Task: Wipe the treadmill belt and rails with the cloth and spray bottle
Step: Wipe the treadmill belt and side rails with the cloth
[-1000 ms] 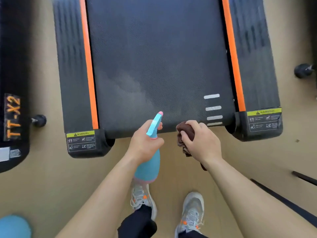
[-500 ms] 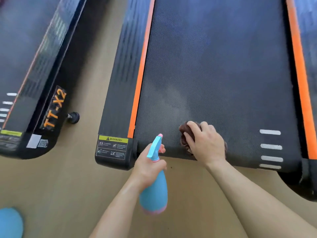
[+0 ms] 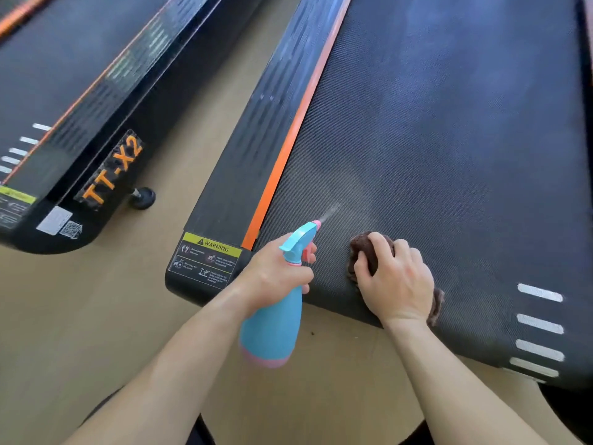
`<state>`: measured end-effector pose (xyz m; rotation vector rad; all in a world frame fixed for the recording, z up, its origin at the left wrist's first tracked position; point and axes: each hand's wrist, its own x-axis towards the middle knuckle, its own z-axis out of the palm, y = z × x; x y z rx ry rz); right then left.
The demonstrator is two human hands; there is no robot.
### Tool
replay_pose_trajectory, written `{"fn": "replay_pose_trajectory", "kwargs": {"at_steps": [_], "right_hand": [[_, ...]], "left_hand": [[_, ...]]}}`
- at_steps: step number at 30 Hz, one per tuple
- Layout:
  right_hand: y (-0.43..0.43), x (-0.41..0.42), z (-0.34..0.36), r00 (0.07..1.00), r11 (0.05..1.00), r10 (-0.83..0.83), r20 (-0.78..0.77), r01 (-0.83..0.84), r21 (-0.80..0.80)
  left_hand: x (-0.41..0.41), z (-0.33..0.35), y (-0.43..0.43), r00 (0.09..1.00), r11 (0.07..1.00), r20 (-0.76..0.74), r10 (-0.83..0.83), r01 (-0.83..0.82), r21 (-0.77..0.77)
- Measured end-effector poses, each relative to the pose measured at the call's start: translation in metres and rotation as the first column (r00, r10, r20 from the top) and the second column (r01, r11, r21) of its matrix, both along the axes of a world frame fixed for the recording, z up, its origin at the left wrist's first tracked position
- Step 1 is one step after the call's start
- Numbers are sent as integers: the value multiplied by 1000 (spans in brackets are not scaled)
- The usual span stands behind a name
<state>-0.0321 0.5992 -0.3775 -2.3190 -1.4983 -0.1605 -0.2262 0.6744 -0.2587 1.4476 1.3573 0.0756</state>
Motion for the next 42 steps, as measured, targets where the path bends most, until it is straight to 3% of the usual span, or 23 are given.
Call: {"fn": "replay_pose_trajectory", "kwargs": {"at_steps": [8, 14, 17, 19, 22, 24, 28, 31, 33, 36, 38, 42], "right_hand": [[10, 2, 8, 998, 998, -37, -51, 35, -51], [146, 25, 18, 992, 991, -37, -121, 21, -135], [169, 11, 18, 993, 984, -49, -111, 29, -174], [136, -18, 17, 999, 990, 36, -34, -40, -134], [71, -55, 10, 957, 953, 291, 18, -288, -96], [83, -44, 9, 941, 936, 337, 17, -333, -118], [161, -19, 13, 992, 984, 115, -56, -122, -129], [172, -25, 14, 994, 990, -2, -114, -13, -138], [137, -42, 16, 997, 990, 50, -57, -57, -127], [70, -61, 17, 964, 956, 266, 4, -264, -129], [67, -50, 17, 947, 934, 320, 11, -313, -169], [137, -34, 17, 993, 980, 109, -42, -115, -163]], "left_hand": [[-19, -1, 6, 1000, 999, 11, -21, 21, -25], [-30, -6, 22, 991, 998, 125, 47, -52, 36], [-36, -9, 28, 978, 994, 188, 95, -103, 35], [-39, -6, 29, 981, 996, 180, 73, -80, 28], [-44, -2, 32, 983, 999, 179, 41, -44, 15], [-47, -3, 34, 984, 999, 172, 33, -37, 19], [-54, -7, 35, 979, 998, 203, 37, -47, 41], [-57, -7, 34, 977, 998, 209, 35, -46, 48], [-59, -4, 32, 977, 998, 211, 41, -49, 31], [-63, 1, 31, 977, 999, 211, 41, -46, 21], [-67, 4, 32, 978, 998, 201, 46, -51, 23], [-71, 1, 32, 974, 996, 212, 78, -82, 14]]}}
